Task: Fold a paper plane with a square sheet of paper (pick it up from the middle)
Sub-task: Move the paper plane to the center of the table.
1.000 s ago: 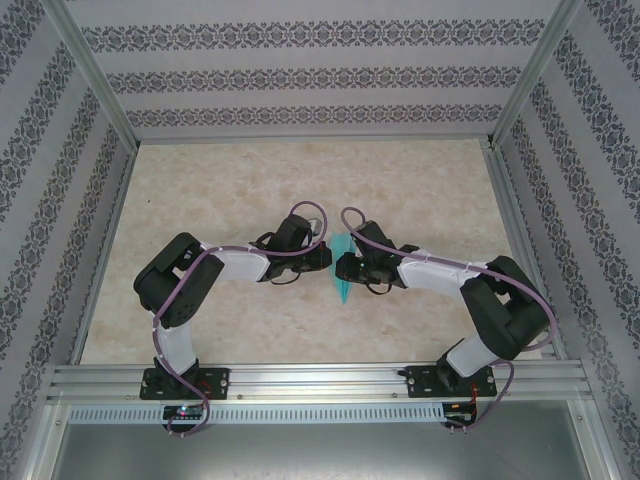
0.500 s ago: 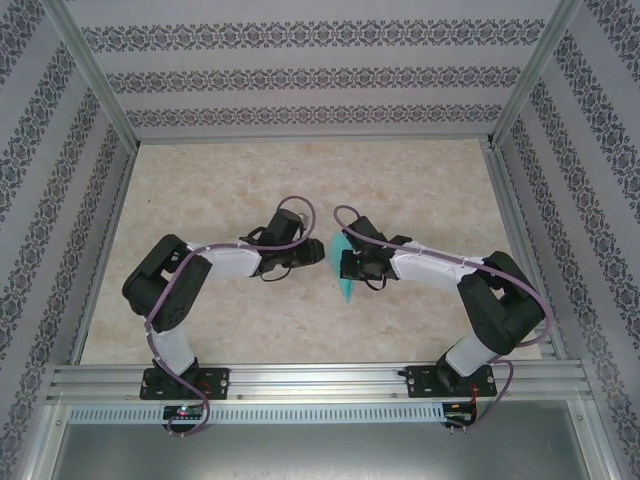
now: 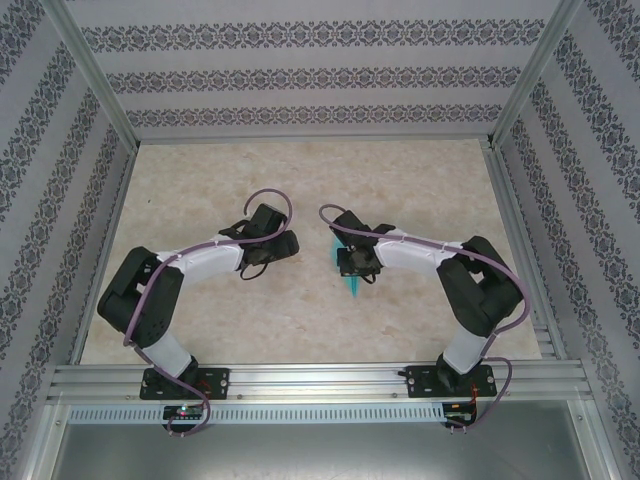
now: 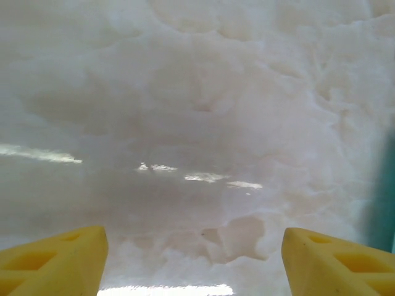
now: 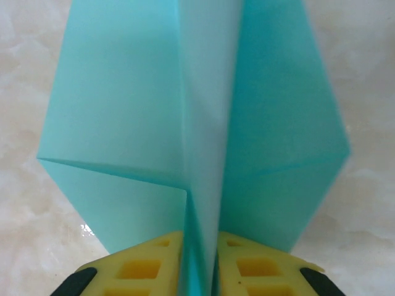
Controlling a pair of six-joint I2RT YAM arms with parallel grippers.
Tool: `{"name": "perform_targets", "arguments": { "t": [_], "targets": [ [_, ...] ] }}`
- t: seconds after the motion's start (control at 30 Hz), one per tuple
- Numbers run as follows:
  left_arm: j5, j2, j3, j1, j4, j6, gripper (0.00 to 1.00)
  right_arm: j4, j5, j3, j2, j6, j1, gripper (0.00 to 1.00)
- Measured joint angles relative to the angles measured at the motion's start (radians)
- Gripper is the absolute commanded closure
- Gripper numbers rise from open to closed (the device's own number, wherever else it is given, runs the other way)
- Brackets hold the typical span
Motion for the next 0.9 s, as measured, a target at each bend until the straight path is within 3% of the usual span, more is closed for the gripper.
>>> {"name": "perform_targets", "arguments": {
  "t": [0.2, 0.43, 0.67, 0.9],
  "targets": [
    [-0.036, -0.016, 0.0, 0.0, -0.037, 0.0, 0.14, -0.003, 0.003, 0.018, 0.013, 0.0, 0.015, 0.77],
    [-0.076, -0.029, 0.0, 0.006, -0.074, 0.002, 0.0, -0.002, 0.015, 0.024, 0.052, 0.014, 0.015, 0.87],
    [-0.124, -0.082, 0.0, 0.027, -0.123, 0.004, 0.0, -0.035, 0.032, 0.077, 0.053, 0.023, 0.019, 0.89],
    [-0.148, -0.142, -0.009, 0.058, -0.15, 0.006, 0.0, -0.053, 0.062, 0.289, 0.108, -0.011, 0.007, 0.9]
  ]
}}
